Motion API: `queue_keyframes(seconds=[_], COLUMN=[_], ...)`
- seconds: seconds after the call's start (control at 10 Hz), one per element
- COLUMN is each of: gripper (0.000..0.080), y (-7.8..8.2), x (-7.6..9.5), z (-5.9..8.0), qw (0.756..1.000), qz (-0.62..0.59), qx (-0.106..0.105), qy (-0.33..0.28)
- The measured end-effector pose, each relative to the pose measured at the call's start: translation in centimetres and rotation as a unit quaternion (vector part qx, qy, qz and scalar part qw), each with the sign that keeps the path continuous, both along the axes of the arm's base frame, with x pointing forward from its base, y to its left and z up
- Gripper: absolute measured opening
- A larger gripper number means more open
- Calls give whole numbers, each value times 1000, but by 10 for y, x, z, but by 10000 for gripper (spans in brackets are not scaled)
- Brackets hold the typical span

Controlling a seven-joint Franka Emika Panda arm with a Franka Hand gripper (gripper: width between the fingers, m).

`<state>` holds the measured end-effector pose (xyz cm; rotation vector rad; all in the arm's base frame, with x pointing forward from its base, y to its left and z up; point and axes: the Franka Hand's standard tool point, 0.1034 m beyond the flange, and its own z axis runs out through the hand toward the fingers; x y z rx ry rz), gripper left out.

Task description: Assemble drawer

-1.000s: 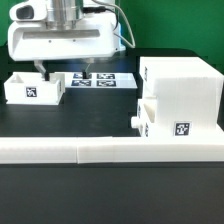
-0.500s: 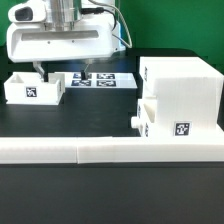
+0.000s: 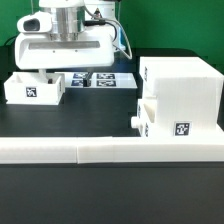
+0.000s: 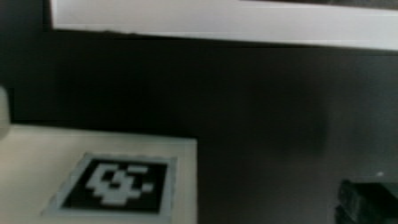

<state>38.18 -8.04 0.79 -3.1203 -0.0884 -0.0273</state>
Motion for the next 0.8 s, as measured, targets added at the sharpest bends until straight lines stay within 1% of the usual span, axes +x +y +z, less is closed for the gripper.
queue_keyframes(seconds=[0.2,0.5,0.6,0.8], gripper=[649,649,527,254], y=[0,-4,-4,-3], x=[-6,-6,-6,-6], z=[-3,-3,-3,-3], qw=[1000,1000,1000,1000], qz=[7,20,22,23], qx=[-2,-3,-3,-3], qy=[-4,-6,-6,-6])
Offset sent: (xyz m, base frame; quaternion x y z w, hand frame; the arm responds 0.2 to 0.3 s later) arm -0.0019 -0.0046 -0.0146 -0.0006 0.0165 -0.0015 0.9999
